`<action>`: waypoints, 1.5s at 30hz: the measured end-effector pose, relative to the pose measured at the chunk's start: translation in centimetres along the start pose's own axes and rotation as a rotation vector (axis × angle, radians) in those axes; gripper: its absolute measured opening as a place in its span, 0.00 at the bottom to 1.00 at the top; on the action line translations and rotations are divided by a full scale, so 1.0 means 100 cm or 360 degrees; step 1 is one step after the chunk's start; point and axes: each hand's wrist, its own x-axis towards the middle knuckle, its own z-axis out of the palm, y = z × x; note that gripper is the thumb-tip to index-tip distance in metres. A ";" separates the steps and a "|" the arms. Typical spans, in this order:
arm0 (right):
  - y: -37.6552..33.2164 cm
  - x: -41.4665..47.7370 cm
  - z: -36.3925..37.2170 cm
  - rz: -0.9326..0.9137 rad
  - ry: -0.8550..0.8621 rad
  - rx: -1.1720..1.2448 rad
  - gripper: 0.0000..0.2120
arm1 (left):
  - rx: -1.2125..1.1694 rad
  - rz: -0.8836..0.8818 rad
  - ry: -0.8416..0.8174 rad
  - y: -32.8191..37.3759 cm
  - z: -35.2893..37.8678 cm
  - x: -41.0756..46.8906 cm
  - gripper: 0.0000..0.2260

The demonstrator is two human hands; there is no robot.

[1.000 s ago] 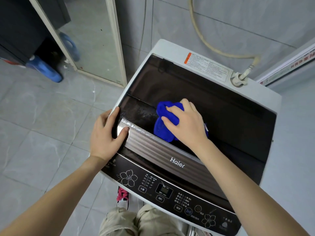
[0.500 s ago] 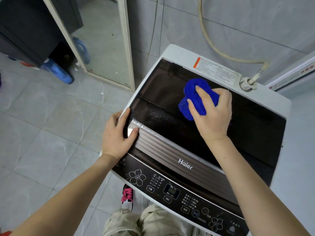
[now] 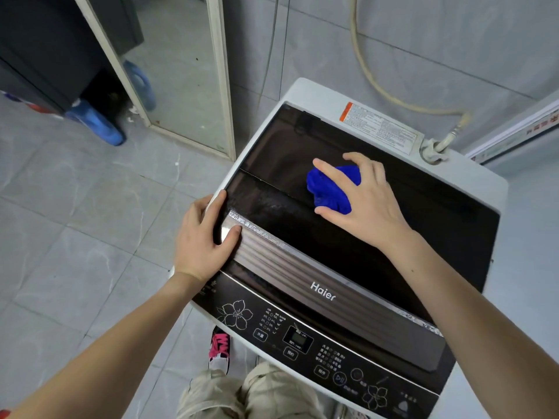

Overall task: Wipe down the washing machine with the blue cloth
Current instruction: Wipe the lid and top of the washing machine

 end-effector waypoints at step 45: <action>-0.075 0.024 0.043 0.0412 0.0208 0.0523 0.17 | -0.0100 -0.0017 -0.0012 -0.002 -0.001 -0.002 0.31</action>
